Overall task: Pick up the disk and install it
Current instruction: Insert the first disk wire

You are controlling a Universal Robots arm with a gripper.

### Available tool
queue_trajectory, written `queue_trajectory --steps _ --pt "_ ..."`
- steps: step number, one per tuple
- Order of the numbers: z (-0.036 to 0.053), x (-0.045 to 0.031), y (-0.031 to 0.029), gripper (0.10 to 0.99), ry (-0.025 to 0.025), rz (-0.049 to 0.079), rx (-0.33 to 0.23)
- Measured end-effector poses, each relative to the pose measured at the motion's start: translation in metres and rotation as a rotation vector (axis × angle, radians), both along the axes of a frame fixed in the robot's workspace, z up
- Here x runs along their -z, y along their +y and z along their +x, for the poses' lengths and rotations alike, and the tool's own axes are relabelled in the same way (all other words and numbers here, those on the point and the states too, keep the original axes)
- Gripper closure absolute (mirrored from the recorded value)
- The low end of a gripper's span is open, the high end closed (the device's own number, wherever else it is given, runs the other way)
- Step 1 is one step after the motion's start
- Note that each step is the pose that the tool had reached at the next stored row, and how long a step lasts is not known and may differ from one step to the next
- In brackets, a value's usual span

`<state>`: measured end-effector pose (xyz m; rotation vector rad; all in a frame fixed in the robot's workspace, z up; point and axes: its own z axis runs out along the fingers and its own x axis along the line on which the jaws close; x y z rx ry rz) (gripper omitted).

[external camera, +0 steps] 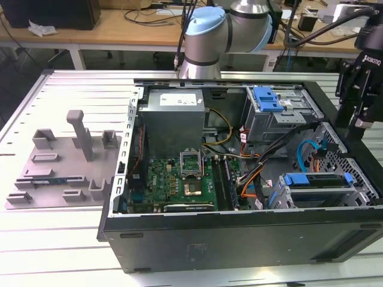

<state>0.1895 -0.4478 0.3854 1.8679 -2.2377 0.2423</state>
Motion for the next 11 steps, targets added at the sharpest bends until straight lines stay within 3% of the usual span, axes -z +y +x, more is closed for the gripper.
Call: queue_trajectory --steps 1,2,3,5,9,10,11 --pt "0.0001 0.0015 0.0000 0.580 0.0011 -0.033 0.043" --pt "0.0001 0.0120 0.0090 0.580 0.0065 -0.043 0.048" --pt "0.0001 0.0207 0.0128 0.580 0.0175 -0.048 0.022" --pt "0.0000 0.0235 0.0128 0.580 0.0179 -0.054 0.023" --pt "0.0001 0.0270 0.0145 0.580 0.0186 -0.085 0.033" --pt "0.0001 0.0280 0.0157 0.580 0.0186 -0.089 0.034" --pt "0.0001 0.0300 0.0219 0.580 0.0184 -0.090 0.035"
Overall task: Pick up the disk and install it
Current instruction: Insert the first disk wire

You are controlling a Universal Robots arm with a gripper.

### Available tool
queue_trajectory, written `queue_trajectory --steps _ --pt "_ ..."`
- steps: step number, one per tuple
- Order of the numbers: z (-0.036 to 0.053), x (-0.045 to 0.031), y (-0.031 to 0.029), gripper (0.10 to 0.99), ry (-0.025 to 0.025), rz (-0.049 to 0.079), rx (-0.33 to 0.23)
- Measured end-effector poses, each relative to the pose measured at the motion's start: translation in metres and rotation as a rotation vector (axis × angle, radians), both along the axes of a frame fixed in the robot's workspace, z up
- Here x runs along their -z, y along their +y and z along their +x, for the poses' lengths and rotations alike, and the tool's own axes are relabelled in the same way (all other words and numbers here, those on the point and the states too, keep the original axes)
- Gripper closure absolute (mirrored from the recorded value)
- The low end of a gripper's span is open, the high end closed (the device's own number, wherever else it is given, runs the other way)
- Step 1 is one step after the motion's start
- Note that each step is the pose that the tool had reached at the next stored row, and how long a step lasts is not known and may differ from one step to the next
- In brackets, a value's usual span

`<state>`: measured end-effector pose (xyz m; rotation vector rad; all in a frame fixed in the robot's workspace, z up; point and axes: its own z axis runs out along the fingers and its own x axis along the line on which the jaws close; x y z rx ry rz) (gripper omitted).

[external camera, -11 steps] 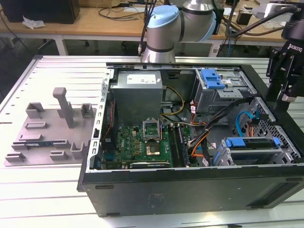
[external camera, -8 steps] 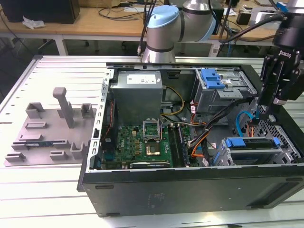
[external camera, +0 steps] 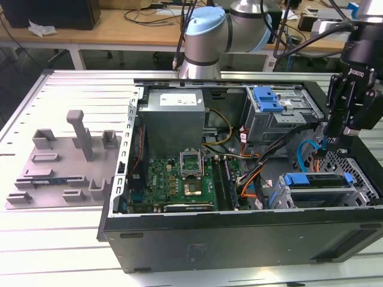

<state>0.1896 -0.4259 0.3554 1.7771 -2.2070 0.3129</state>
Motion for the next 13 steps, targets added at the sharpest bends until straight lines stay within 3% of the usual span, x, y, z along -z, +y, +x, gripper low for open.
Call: queue_trajectory --steps 1,3,6,7,9,10,13 --pt "0.0000 0.0011 0.0042 0.580 0.0000 0.000 0.000" --pt "-0.0001 0.0021 0.0068 0.592 0.0000 0.000 0.001" --pt "0.0012 0.0038 0.0073 0.733 0.0013 -0.004 0.002" --pt "0.0020 0.0040 0.0073 0.733 0.0033 -0.007 0.003" --pt "0.0044 0.0042 0.0073 0.733 0.0142 -0.025 0.003" --pt "0.0053 0.0042 0.0073 0.733 0.0207 -0.039 0.005" --pt "0.0055 0.0055 0.0073 0.733 0.0246 -0.061 0.017"
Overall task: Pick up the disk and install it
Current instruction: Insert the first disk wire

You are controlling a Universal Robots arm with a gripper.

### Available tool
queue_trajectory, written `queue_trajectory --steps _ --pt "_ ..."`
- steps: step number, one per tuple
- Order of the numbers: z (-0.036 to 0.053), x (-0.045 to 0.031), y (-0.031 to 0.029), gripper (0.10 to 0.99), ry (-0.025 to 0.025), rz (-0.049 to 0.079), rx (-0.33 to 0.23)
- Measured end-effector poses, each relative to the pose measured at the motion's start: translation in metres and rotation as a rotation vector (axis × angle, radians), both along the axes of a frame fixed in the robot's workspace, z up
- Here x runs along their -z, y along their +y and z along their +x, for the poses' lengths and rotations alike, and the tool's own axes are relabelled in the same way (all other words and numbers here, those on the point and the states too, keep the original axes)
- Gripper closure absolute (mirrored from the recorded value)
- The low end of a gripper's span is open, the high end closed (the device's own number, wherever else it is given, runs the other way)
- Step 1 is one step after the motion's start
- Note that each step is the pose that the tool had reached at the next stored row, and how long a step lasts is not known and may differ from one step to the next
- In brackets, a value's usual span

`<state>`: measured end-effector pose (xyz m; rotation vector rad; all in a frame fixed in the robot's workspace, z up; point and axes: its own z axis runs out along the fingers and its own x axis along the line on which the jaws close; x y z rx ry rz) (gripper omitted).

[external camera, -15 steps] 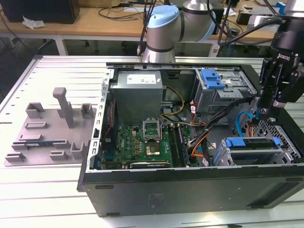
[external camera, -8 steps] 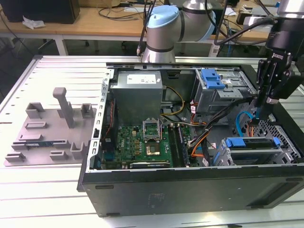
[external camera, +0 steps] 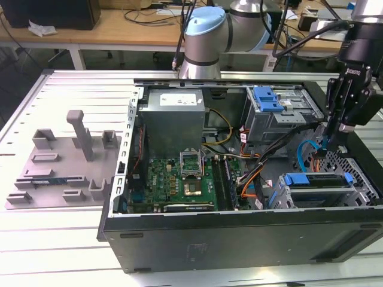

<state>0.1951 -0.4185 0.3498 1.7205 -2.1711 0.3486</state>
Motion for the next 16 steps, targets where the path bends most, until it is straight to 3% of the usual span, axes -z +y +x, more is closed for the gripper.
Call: queue_trajectory --steps 7,11,16 --pt "0.0000 0.0069 0.0065 0.733 -0.0012 -0.013 0.019" --pt "0.0000 0.0100 0.0080 0.733 -0.0195 -0.015 0.019" --pt "-0.0003 0.0101 0.0088 0.733 -0.0196 -0.016 0.019"
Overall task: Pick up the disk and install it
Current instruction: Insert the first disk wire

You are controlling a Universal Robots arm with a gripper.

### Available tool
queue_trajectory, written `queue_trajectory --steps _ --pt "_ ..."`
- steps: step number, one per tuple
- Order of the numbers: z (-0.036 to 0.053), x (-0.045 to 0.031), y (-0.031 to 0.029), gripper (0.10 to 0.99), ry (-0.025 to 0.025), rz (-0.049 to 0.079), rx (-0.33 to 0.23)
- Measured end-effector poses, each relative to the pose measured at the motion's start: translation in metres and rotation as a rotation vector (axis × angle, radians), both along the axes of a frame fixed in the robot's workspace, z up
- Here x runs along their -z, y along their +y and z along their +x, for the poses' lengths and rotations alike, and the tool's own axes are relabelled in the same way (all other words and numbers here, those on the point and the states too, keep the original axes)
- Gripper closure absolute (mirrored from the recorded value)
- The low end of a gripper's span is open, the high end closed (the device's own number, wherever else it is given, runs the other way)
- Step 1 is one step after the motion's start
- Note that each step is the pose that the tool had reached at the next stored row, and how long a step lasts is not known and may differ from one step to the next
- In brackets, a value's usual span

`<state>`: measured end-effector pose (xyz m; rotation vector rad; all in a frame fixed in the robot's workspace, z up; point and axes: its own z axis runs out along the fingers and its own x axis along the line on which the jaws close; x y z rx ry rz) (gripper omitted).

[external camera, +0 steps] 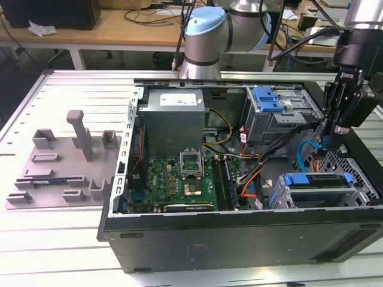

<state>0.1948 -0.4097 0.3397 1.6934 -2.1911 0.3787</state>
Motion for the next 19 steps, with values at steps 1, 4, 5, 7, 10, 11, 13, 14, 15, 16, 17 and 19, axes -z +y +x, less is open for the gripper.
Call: queue_trajectory --steps 1,4,5,7,10,11,13,14,15,16,17,19 --pt "0.0000 0.0000 0.0002 0.733 -0.0001 -0.001 0.000" --pt "-0.0019 0.0000 0.0003 0.733 -0.0023 -0.002 -0.004" --pt "-0.0025 0.0001 0.0003 0.733 -0.0023 -0.002 -0.008" --pt "-0.0029 0.0003 0.0003 0.733 -0.0027 -0.002 -0.012" --pt "-0.0030 0.0005 0.0003 0.733 -0.0031 -0.002 -0.017" --pt "-0.0030 0.0005 0.0003 0.733 -0.0038 -0.002 -0.017" --pt "-0.0030 0.0008 0.0004 0.733 -0.0063 -0.002 -0.017" --pt "-0.0031 0.0010 0.0003 0.733 -0.0096 -0.002 -0.017" --pt "-0.0030 0.0012 0.0003 0.733 -0.0121 -0.002 -0.017" --pt "-0.0030 0.0015 0.0003 0.733 -0.0158 -0.002 -0.017" --pt "-0.0030 0.0017 0.0004 0.733 -0.0180 -0.003 -0.017" --pt "-0.0030 0.0020 0.0004 0.749 -0.0198 -0.003 -0.017"
